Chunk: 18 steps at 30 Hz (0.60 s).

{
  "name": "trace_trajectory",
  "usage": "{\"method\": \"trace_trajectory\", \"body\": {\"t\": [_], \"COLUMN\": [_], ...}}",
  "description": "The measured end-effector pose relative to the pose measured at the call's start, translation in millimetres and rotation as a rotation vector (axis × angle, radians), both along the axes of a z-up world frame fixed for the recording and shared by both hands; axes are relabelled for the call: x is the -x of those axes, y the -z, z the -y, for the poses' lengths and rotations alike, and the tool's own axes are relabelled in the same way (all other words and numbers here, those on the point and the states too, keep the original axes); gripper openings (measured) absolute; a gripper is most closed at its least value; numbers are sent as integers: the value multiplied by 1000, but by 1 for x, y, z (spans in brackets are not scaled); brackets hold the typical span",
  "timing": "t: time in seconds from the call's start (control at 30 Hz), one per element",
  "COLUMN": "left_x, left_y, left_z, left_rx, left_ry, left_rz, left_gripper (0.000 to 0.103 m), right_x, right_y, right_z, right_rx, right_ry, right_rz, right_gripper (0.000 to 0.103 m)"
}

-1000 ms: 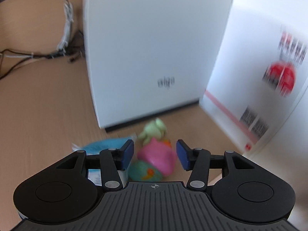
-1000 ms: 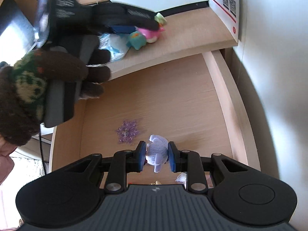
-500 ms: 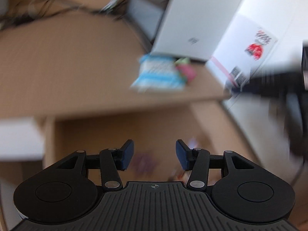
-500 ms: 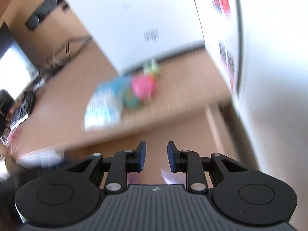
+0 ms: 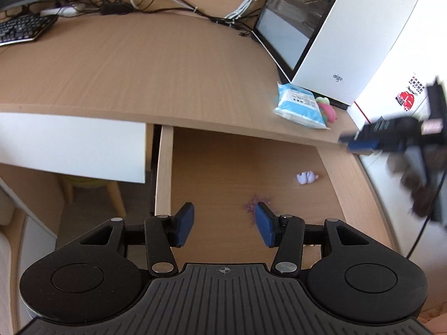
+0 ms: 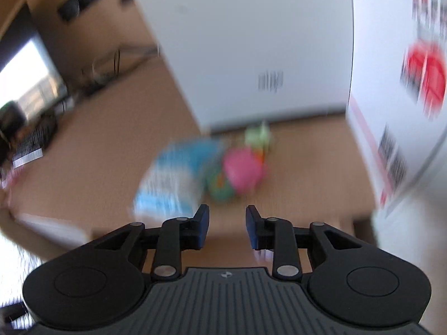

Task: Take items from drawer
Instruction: 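Release the pink toy with the left gripper while the right gripper carries the lavender plush upward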

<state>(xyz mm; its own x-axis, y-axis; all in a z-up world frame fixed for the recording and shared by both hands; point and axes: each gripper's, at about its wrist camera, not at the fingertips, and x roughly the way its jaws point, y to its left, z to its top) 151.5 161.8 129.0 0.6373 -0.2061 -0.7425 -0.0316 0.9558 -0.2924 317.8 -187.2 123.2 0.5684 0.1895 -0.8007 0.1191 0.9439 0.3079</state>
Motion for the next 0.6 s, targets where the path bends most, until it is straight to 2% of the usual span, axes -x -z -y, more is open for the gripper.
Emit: {"method": "trace_trajectory", "body": {"t": [0.1, 0.17, 0.23, 0.4, 0.6], "left_x": [2, 3, 2, -6, -9], "left_y": [3, 2, 1, -11, -18], "left_z": [4, 8, 12, 27, 35], "left_rx": [5, -3, -20, -121, -119], "left_ry": [-20, -17, -13, -17, -4], "left_rz": [-10, -17, -33, -61, -52], "left_gripper": [52, 52, 52, 52, 52], "right_x": [6, 8, 2, -17, -24], "right_y": [38, 58, 75, 113, 134], "right_z": [-3, -7, -13, -20, -30], "right_rx": [-20, 10, 58, 120, 209], "right_ry": [7, 12, 7, 43, 1], "right_rz": [-85, -94, -96, -116, -115], "right_gripper": [32, 47, 54, 54, 58]}}
